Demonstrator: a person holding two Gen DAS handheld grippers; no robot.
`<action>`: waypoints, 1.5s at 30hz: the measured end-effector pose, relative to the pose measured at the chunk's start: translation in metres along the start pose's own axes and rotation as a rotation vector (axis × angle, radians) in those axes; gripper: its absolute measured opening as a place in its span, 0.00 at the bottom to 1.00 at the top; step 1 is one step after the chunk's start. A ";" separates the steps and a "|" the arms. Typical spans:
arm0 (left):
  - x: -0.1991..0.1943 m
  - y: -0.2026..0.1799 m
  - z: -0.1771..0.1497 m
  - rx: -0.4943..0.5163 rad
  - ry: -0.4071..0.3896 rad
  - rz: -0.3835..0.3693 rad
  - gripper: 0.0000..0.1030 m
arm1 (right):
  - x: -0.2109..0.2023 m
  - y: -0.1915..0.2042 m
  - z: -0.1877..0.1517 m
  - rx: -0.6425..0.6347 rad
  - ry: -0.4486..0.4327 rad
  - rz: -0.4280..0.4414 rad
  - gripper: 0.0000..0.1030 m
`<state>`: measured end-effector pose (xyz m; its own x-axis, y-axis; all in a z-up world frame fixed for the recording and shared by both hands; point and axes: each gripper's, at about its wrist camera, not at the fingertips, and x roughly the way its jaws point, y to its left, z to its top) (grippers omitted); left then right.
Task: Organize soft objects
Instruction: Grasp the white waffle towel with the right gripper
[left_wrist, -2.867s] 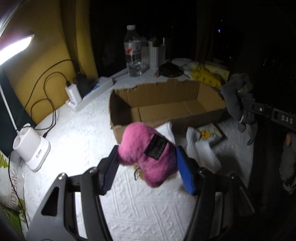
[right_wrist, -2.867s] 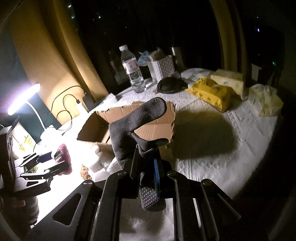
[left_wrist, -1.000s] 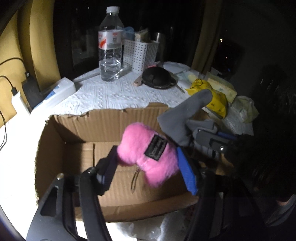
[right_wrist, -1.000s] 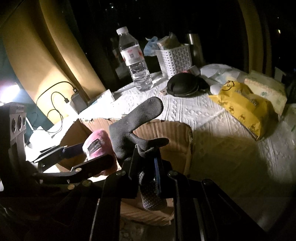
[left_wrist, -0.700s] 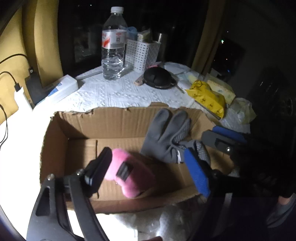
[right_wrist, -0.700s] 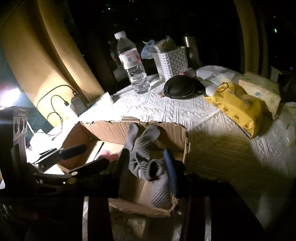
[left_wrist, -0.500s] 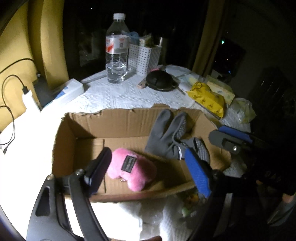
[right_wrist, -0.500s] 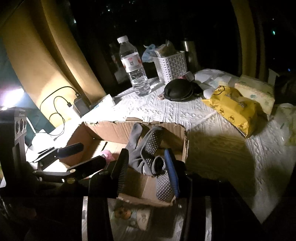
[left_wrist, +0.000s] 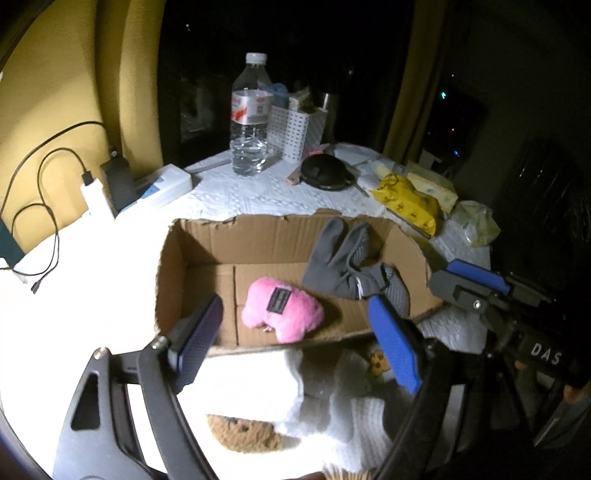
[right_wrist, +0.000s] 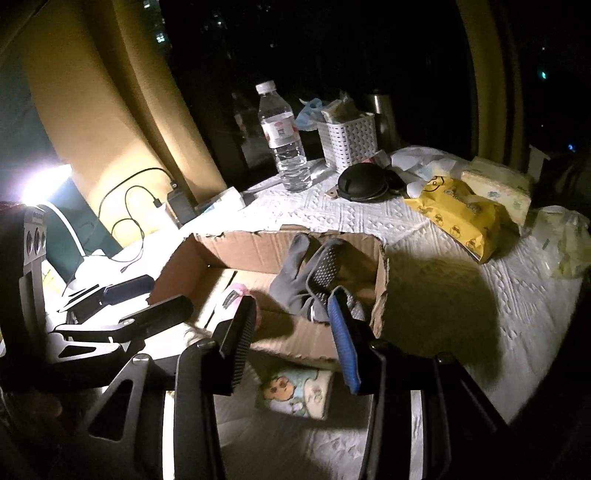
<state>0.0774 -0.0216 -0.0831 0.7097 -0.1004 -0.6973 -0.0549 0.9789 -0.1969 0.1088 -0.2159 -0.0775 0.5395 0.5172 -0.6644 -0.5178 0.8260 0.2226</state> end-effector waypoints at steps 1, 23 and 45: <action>-0.003 0.001 -0.001 -0.002 -0.002 0.000 0.80 | -0.002 0.002 -0.002 -0.002 0.000 0.000 0.43; -0.033 0.021 -0.042 -0.021 0.015 -0.002 0.80 | -0.012 0.042 -0.049 0.000 0.047 -0.003 0.43; -0.028 0.040 -0.079 -0.028 0.089 0.024 0.80 | 0.040 0.066 -0.090 0.019 0.173 0.026 0.51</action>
<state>-0.0003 0.0066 -0.1255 0.6424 -0.0934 -0.7607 -0.0917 0.9761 -0.1972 0.0368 -0.1611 -0.1537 0.4029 0.4938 -0.7706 -0.5167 0.8177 0.2538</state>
